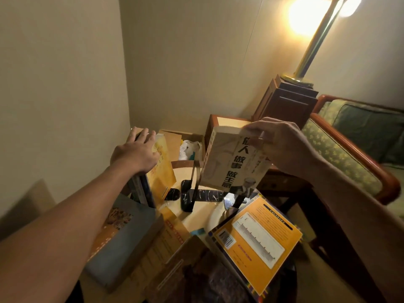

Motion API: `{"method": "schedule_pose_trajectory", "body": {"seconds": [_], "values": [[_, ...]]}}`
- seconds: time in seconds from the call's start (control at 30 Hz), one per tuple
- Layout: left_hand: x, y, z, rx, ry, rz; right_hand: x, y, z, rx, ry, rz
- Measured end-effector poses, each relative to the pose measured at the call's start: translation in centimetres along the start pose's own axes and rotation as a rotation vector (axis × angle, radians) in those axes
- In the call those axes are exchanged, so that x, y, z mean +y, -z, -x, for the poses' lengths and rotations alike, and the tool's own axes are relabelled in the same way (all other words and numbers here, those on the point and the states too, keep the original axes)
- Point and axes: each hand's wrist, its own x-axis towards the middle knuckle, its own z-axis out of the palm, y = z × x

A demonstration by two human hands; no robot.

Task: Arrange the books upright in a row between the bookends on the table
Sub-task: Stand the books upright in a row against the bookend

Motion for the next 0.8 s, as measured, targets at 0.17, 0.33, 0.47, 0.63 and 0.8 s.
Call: {"method": "schedule_pose_trajectory", "body": {"seconds": [0.17, 0.33, 0.47, 0.63, 0.8], "values": [[-0.3, -0.2, -0.4, 0.004, -0.008, 0.022, 1.5, 3.1, 3.9, -0.146, -0.023, -0.053], [-0.5, 0.0, 0.0, 0.056, -0.083, -0.004, 3.7, 1.7, 8.3, -0.225, -0.127, -0.204], [0.4, 0.1, 1.9, 0.254, -0.195, -0.035, 4.6, 1.0, 9.7, -0.144, -0.143, -0.246], [2.0, 0.1, 3.3, 0.259, -0.205, -0.116, 4.5, 0.7, 9.9, -0.125, -0.109, -0.258], [2.9, 0.1, 4.5, 0.276, -0.199, -0.171, 4.4, 0.5, 10.2, -0.103, -0.102, -0.259]]}}
